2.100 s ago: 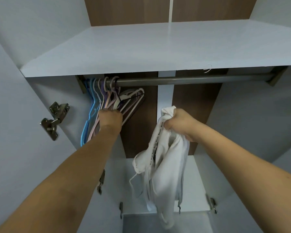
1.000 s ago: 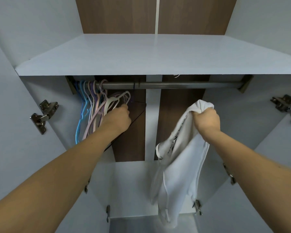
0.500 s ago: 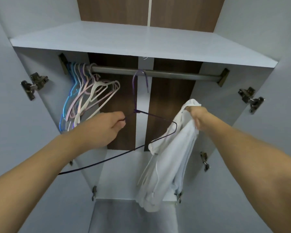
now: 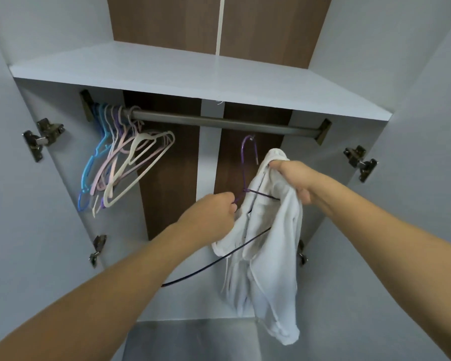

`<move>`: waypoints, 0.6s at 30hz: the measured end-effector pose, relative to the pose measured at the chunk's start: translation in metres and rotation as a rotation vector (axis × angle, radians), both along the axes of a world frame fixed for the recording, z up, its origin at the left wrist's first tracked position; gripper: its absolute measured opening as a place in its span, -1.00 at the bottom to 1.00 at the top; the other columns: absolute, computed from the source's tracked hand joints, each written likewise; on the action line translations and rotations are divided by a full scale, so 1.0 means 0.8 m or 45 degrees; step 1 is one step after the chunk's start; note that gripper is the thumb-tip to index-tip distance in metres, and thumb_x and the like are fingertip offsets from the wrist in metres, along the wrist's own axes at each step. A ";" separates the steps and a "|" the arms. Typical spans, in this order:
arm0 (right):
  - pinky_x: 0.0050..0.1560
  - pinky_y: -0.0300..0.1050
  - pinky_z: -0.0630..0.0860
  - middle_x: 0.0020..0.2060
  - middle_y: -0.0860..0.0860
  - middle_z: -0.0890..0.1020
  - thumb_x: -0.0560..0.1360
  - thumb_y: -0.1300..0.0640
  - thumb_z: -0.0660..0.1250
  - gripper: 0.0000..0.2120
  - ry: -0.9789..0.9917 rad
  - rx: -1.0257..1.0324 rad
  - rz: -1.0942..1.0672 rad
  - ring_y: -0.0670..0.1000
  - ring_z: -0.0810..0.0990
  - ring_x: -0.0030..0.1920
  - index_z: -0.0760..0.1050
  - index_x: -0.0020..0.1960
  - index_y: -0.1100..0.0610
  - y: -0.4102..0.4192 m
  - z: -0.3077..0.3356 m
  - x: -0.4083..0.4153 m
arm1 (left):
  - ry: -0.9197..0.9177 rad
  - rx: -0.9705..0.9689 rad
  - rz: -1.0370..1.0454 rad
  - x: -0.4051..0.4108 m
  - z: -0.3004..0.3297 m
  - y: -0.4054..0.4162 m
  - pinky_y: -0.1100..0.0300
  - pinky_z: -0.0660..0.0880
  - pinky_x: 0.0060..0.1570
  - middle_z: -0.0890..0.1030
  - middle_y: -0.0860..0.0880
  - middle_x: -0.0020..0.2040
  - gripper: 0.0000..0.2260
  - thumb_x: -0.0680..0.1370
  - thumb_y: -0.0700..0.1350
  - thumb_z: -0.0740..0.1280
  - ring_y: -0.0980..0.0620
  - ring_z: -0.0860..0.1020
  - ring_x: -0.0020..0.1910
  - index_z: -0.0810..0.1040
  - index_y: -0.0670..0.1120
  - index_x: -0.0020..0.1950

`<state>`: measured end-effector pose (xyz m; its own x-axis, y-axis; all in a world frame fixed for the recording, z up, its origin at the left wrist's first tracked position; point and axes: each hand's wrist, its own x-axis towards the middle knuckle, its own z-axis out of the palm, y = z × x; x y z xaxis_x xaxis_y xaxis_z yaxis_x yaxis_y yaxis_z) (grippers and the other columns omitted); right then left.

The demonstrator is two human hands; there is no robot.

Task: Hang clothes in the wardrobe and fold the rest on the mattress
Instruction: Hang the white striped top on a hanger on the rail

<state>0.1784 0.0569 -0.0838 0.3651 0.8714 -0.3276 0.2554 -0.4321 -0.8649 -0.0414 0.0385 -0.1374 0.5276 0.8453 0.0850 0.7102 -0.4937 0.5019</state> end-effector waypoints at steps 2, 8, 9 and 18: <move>-0.07 -0.07 0.60 -0.05 0.08 0.65 0.45 -0.12 0.26 -0.62 -0.155 0.098 0.083 0.09 0.64 -0.11 0.55 0.05 0.17 -0.015 -0.001 -0.004 | -0.149 0.004 -0.037 0.003 -0.009 0.005 -0.03 0.49 -0.30 0.50 -0.04 -0.27 -0.80 0.68 -0.04 0.11 -0.06 0.52 -0.28 0.43 -0.06 -0.08; -0.02 0.03 0.43 -0.14 0.02 0.55 0.44 -0.31 0.06 -0.52 -1.324 0.456 0.662 0.06 0.50 -0.10 0.47 -0.09 0.10 -0.034 0.022 0.007 | -0.348 0.251 -0.227 -0.010 0.005 0.028 0.02 0.46 -0.39 0.51 0.08 -0.30 -0.80 0.68 0.05 0.10 0.06 0.49 -0.34 0.38 0.10 -0.12; -0.12 0.00 0.44 -0.18 0.02 0.57 0.51 -0.32 0.09 -0.54 -1.322 0.406 0.674 0.05 0.52 -0.16 0.46 -0.11 0.08 -0.033 0.025 0.006 | -0.270 0.343 -0.224 -0.006 0.010 0.032 -0.02 0.47 -0.35 0.52 0.06 -0.29 -0.82 0.68 0.04 0.10 0.03 0.51 -0.33 0.40 0.06 -0.06; -0.27 -0.08 0.36 -0.22 0.10 0.55 0.59 -0.27 0.12 -0.51 -1.515 0.358 0.155 0.11 0.51 -0.25 0.49 -0.05 0.16 -0.011 0.046 0.025 | -0.626 0.124 0.900 -0.038 -0.131 0.012 -0.05 0.45 0.23 0.32 -0.13 0.40 -0.22 0.41 0.40 0.23 -0.16 0.40 0.32 0.22 -0.04 0.47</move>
